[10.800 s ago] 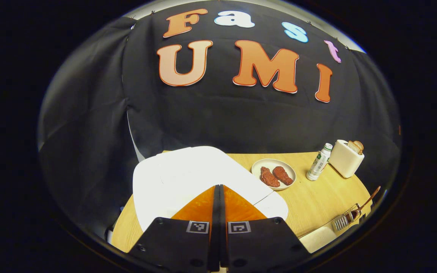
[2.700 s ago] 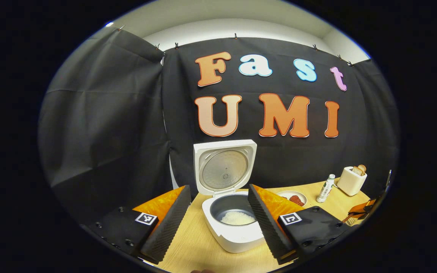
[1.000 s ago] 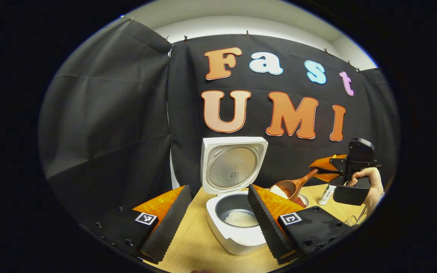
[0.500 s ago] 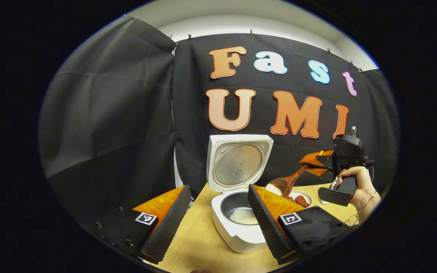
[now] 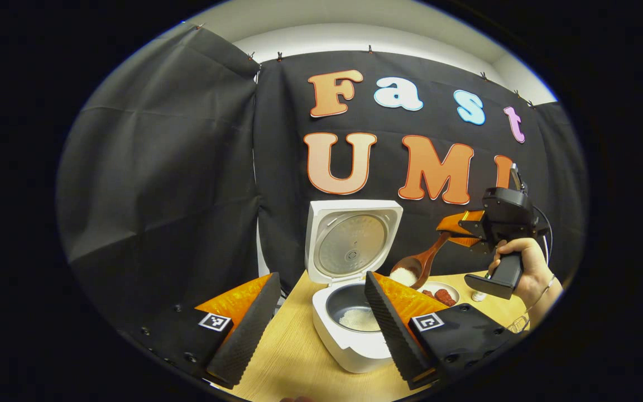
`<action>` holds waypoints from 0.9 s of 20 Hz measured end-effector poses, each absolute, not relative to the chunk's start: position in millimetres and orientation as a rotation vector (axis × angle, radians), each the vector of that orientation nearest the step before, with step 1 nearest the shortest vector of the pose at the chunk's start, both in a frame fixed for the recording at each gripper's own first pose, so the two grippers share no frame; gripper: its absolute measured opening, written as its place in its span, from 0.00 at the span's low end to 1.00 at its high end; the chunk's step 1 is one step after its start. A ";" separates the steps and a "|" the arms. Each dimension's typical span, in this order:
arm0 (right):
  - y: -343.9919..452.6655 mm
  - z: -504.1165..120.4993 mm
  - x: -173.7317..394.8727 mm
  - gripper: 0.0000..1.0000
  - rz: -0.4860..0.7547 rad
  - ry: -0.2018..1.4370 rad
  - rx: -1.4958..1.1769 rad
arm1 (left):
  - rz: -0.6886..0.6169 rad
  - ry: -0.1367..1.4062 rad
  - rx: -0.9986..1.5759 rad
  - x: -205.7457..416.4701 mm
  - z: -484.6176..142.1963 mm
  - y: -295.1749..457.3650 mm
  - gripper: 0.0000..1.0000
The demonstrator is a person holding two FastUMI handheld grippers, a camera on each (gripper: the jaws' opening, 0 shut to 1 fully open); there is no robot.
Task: Close the left gripper, press the button to open the rice cooker; take a wooden spoon from the chopstick holder with the right hand, scoop a spoonful of rice and pour it into the rice cooker, then put the wooden spoon back into the chopstick holder.
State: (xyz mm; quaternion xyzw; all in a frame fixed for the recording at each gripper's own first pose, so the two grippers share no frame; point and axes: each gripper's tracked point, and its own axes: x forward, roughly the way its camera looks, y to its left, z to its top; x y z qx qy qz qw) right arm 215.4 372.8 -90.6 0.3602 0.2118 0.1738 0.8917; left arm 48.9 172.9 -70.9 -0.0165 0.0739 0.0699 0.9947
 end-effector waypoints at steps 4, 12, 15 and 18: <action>377.5 -87.2 214.5 0.01 0.371 0.429 0.715 | 0.141 0.147 -0.033 49.2 -69.9 175.8 1.00; 385.2 -81.4 213.8 0.01 0.397 0.396 0.620 | 0.131 0.147 -0.041 51.5 -71.4 176.3 1.00; 388.8 -80.4 213.1 0.02 0.410 0.387 0.590 | 0.122 0.142 -0.042 52.4 -71.5 175.1 1.00; 393.1 -80.0 212.2 0.01 0.424 0.378 0.565 | 0.114 0.142 -0.048 53.7 -70.7 173.2 1.00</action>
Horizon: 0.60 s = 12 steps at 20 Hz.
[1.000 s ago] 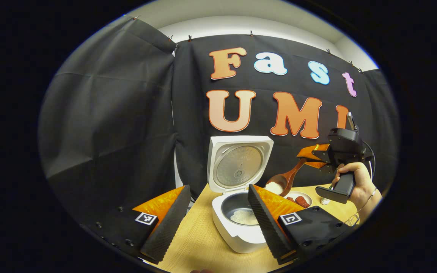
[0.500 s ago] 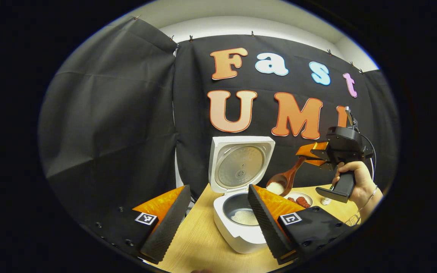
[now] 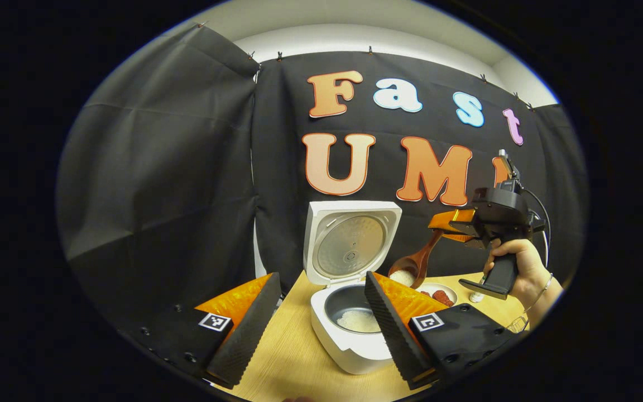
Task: Close the left gripper, press the button to open the rice cooker; take a wooden spoon from the chopstick holder with the right hand, scoop a spoonful of rice and pour it into the rice cooker, then put the wooden spoon back into the chopstick holder.
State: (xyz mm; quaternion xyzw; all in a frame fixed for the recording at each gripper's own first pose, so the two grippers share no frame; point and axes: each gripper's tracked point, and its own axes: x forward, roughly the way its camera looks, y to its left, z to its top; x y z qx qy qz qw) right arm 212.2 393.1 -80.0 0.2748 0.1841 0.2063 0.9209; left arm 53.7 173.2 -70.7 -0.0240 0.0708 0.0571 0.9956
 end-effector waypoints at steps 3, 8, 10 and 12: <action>397.4 -78.3 210.2 0.01 0.438 0.359 0.519 | 0.109 0.146 -0.045 54.7 -72.5 172.7 1.00; 407.5 -72.9 204.1 0.01 0.476 0.316 0.427 | 0.100 0.147 -0.051 55.2 -72.8 169.9 1.00; 411.1 -70.3 201.9 0.01 0.494 0.294 0.374 | 0.101 0.149 -0.049 54.8 -73.3 169.8 1.00; 418.2 -67.1 197.8 0.01 0.518 0.275 0.331 | 0.101 0.152 -0.048 54.8 -75.6 170.2 1.00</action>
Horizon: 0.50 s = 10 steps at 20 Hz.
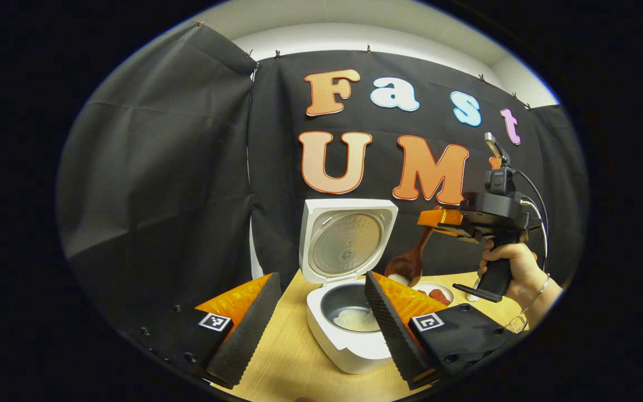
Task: Close the left gripper, press the button to open the rice cooker; take a wooden spoon from the chopstick holder with the right hand, scoop a spoonful of rice and pour it into the rice cooker, then put the wooden spoon back into the chopstick holder.
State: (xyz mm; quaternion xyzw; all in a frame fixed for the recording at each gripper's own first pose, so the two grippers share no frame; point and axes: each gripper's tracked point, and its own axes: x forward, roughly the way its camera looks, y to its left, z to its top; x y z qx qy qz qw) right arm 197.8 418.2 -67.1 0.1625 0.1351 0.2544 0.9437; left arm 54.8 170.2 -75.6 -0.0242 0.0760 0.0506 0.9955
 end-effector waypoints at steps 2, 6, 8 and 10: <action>423.4 -64.5 193.8 0.01 0.541 0.260 0.289 | 0.102 0.158 -0.049 55.8 -78.2 170.3 1.00; 436.7 -61.1 183.8 0.01 0.606 0.223 0.196 | 0.104 0.160 -0.046 53.8 -80.5 171.1 1.00; 440.8 -56.0 178.0 0.01 0.632 0.195 0.149 | 0.106 0.162 -0.045 54.5 -80.5 171.0 1.00; 446.8 -54.8 174.1 0.01 0.649 0.176 0.104 | 0.108 0.162 -0.046 53.6 -80.6 170.8 1.00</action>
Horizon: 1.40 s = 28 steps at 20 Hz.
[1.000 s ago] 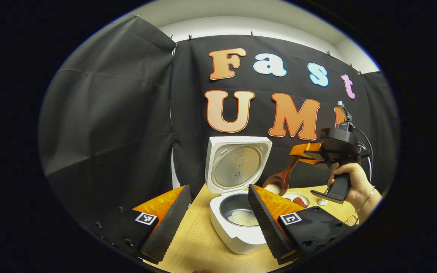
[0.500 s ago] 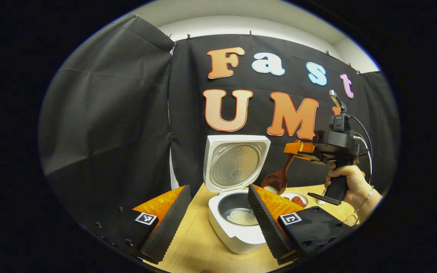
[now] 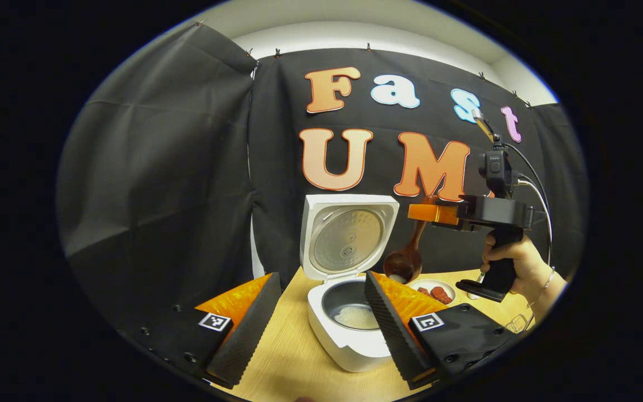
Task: Close the left gripper, press the button to open the rice cooker; take a wooden spoon from the chopstick holder with the right hand, scoop a spoonful of rice and pour it into the rice cooker, then put the wooden spoon back into the chopstick holder.
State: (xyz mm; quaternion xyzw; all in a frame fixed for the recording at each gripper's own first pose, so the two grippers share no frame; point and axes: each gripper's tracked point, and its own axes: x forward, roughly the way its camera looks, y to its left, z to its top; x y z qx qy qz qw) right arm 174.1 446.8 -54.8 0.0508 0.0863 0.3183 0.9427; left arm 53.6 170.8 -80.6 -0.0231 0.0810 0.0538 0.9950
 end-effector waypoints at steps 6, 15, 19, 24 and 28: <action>452.6 -53.6 165.0 0.01 0.693 0.141 0.012 | 0.109 0.166 -0.041 49.2 -81.6 169.8 1.00; 445.8 -53.2 150.3 0.01 0.743 0.133 0.021 | 0.126 0.158 -0.040 35.6 -76.5 167.9 1.00; 411.3 -46.9 151.1 0.01 0.708 0.170 0.124 | 0.125 0.145 -0.047 28.1 -70.0 161.9 1.00; 341.9 -38.9 151.2 0.02 0.613 0.177 0.198 | 0.116 0.130 -0.030 20.7 -64.1 150.4 1.00; 279.1 -41.6 147.6 0.02 0.522 0.188 0.241 | 0.096 0.120 -0.032 17.6 -61.3 134.4 1.00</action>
